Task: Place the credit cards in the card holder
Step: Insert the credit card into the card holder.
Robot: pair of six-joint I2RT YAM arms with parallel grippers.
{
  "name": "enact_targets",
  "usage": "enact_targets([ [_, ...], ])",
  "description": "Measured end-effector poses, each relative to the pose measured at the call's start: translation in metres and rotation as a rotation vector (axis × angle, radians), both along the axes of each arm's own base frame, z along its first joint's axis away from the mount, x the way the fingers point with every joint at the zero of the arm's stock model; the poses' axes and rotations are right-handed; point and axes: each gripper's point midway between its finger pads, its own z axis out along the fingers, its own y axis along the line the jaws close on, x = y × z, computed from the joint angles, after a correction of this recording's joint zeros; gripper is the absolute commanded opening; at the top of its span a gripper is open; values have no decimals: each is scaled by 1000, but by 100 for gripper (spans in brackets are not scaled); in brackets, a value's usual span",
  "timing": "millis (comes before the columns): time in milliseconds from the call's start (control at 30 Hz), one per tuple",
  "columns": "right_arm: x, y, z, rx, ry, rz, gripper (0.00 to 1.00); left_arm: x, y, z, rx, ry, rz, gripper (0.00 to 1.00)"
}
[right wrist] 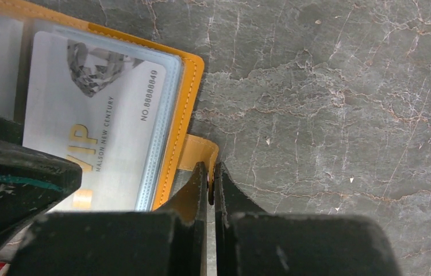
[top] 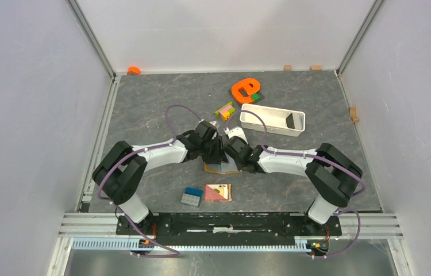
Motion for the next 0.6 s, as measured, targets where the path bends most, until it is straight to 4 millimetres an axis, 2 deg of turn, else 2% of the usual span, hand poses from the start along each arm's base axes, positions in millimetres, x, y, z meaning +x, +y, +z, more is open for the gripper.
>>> enact_targets([
  [167,-2,1,-1,11,7,6,0,2,-8,7,-29,-11,-24,41],
  [333,-3,2,-1,23,7,8,0,1,-11,2,-35,4,-35,42],
  [433,-3,2,-1,31,9,5,0,1,-11,2,-33,-1,-35,47],
  [500,-3,1,-1,44,13,2,0,0,-9,4,-26,-7,-40,54],
  [600,-5,-3,0,61,25,-1,0,-4,-4,19,-16,-38,-54,63],
])
